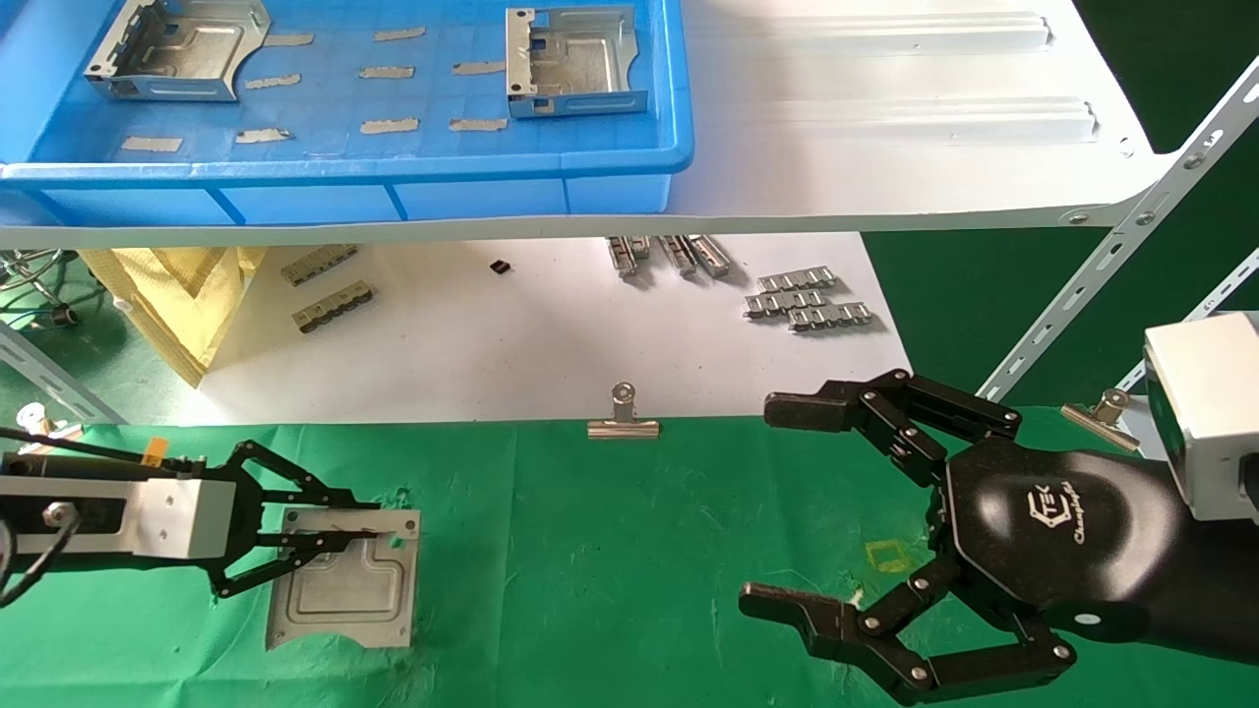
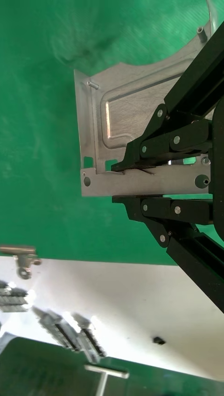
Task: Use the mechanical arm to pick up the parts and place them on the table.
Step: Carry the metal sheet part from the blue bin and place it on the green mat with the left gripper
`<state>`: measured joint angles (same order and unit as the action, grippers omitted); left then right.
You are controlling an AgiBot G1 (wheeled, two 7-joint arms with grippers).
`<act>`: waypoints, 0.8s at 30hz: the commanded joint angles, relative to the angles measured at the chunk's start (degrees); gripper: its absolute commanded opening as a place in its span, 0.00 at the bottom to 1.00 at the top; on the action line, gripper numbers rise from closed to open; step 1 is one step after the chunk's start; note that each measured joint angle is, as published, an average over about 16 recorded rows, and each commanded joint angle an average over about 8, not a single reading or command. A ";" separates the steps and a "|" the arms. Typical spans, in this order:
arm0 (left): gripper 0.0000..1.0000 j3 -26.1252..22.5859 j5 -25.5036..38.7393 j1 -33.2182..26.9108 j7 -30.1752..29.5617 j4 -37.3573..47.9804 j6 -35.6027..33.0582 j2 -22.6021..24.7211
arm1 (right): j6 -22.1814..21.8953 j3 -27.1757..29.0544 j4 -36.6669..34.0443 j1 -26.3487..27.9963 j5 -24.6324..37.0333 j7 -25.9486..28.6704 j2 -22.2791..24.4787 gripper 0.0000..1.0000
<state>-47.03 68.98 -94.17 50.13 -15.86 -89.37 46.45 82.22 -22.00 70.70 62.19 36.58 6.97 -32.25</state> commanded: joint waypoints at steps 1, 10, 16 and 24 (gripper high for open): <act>0.93 -0.34 0.23 -0.15 0.82 1.45 0.24 0.39 | 0.00 0.00 0.00 0.00 0.00 0.00 0.00 1.00; 1.00 -0.53 0.30 -1.97 1.32 7.26 0.07 2.01 | 0.00 0.00 0.00 0.00 0.00 0.00 0.00 1.00; 1.00 1.23 -4.57 -1.87 -4.80 7.32 -2.30 1.47 | 0.00 0.00 0.00 0.00 0.00 0.00 0.00 1.00; 1.00 5.79 -20.40 4.30 -22.65 1.82 -2.55 -1.17 | -0.01 0.00 0.00 0.00 0.00 0.00 0.00 1.00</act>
<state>-41.46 49.74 -90.14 29.30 -13.02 -91.87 45.76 82.21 -22.00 70.69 62.19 36.57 6.97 -32.24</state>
